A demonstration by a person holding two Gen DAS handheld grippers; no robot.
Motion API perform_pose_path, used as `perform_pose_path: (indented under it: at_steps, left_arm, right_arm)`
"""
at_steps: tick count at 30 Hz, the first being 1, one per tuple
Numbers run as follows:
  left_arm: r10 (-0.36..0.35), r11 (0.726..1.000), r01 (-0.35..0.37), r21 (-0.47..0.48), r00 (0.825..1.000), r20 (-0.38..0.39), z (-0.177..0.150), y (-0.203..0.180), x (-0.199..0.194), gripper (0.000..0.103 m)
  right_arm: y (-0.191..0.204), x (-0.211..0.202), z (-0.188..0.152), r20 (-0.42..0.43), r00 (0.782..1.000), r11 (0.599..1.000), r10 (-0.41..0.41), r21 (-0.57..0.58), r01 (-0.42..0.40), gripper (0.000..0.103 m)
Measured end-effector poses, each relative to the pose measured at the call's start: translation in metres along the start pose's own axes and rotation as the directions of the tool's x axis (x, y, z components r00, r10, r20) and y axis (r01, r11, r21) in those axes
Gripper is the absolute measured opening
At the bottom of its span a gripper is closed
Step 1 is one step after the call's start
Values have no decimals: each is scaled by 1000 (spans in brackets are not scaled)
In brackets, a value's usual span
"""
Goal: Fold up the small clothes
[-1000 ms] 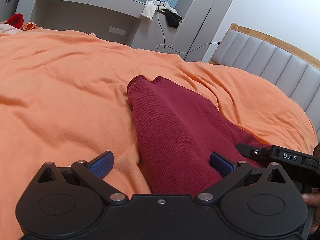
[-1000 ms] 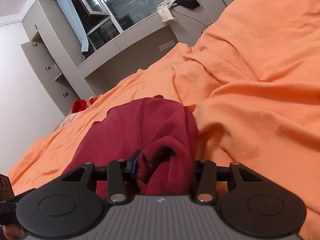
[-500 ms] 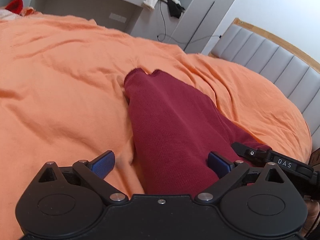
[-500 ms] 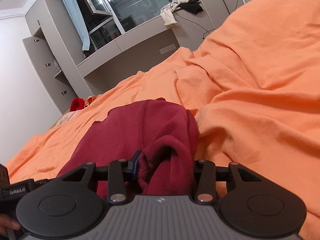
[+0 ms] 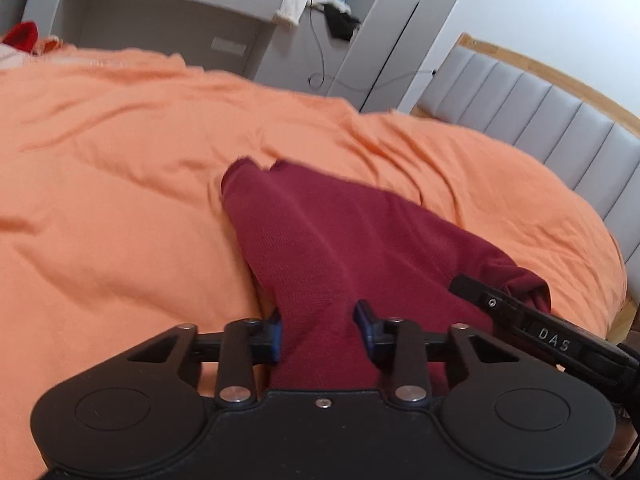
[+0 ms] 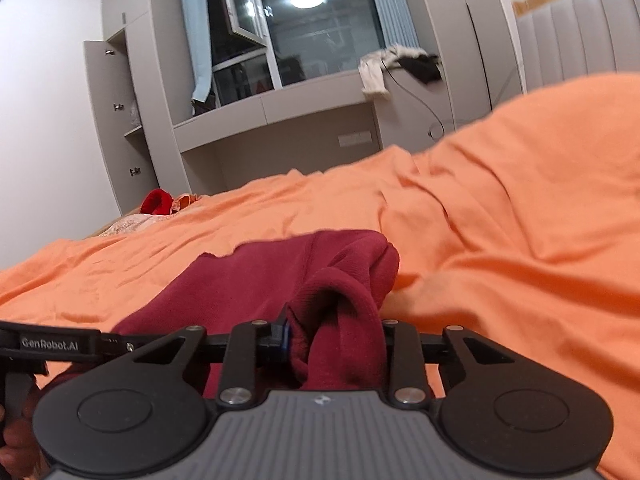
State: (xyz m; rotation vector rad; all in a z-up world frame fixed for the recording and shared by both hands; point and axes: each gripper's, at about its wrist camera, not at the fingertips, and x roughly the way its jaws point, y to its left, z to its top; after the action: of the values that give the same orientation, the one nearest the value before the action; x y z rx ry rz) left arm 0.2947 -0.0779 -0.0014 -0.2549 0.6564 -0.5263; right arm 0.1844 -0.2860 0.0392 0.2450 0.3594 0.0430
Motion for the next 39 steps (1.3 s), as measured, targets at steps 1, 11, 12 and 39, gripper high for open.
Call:
perform_pose_path:
  at_steps: [1, 11, 12, 39]
  left_arm:
    - [0, 1000, 0, 14, 1000, 20, 1, -1, -5, 32]
    - [142, 947, -210, 244, 952, 272, 24, -12, -44, 30]
    - [153, 939, -236, 252, 939, 309, 27, -10, -49, 30]
    - [441, 844, -494, 210, 861, 255, 35, 55, -27, 64]
  right_arm:
    - [4, -2, 1, 14, 1000, 1000, 1, -13, 0, 31]
    - [67, 16, 12, 152, 986, 971, 62, -238, -25, 29]
    - [76, 21, 14, 183, 980, 960, 77, -278, -23, 29]
    - [94, 119, 8, -46, 995, 948, 90, -301, -100, 53]
